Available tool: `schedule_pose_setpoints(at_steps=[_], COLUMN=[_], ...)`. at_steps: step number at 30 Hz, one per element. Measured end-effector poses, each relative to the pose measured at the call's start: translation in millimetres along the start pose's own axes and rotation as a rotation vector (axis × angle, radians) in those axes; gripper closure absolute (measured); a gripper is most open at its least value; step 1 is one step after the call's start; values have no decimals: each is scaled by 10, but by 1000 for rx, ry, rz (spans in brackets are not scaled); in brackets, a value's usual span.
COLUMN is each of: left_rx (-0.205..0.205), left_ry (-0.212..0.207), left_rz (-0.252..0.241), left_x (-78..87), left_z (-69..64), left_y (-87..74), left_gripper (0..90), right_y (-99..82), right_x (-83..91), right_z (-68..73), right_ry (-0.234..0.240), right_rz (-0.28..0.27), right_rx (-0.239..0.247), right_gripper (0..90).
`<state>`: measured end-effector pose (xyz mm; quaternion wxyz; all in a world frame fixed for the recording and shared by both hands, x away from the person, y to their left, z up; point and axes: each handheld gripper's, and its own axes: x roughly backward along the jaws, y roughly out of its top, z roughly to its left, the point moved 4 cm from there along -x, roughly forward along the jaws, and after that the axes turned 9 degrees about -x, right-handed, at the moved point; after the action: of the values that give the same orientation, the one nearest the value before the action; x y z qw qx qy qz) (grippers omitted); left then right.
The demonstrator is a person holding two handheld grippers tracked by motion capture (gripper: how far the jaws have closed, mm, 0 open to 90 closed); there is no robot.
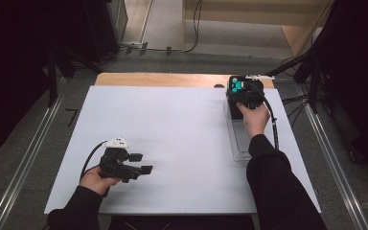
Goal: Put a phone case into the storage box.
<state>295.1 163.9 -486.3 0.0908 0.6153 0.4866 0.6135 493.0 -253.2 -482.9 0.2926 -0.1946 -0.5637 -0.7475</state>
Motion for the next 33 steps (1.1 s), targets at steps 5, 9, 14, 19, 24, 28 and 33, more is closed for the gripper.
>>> schedule_pose_setpoints(at_steps=[5, 9, 14, 19, 24, 28, 33], left_rx=[0, 3, -4, -1, 1, 4, 2], left_ry=[0, 0, -1, -2, -4, -2, -4], left_rz=[0, -1, 2, -3, -2, -3, -5], left_x=[-1, -2, -8, -12, -16, -15, -15], left_z=[3, 6, 13, 18, 28, 30, 22], left_y=[1, 5, 14, 19, 18, 19, 25], left_gripper=[292, 292, 291, 292, 291, 292, 291], right_y=[4, -1, -18, -16, -5, 29, 59], right_x=[-11, -16, -48, -54, -30, 46, 170], right_z=[5, 3, 22, 21, 20, 30, 88], right_ry=[-5, -6, -16, 22, 37, 52, 71], right_rz=[-8, 3, 9, 27, 44, 44, 44], right_rx=[4, 14, 40, 25, 23, 22, 24], right_gripper=[129, 122, 91, 0, 0, 0, 0])
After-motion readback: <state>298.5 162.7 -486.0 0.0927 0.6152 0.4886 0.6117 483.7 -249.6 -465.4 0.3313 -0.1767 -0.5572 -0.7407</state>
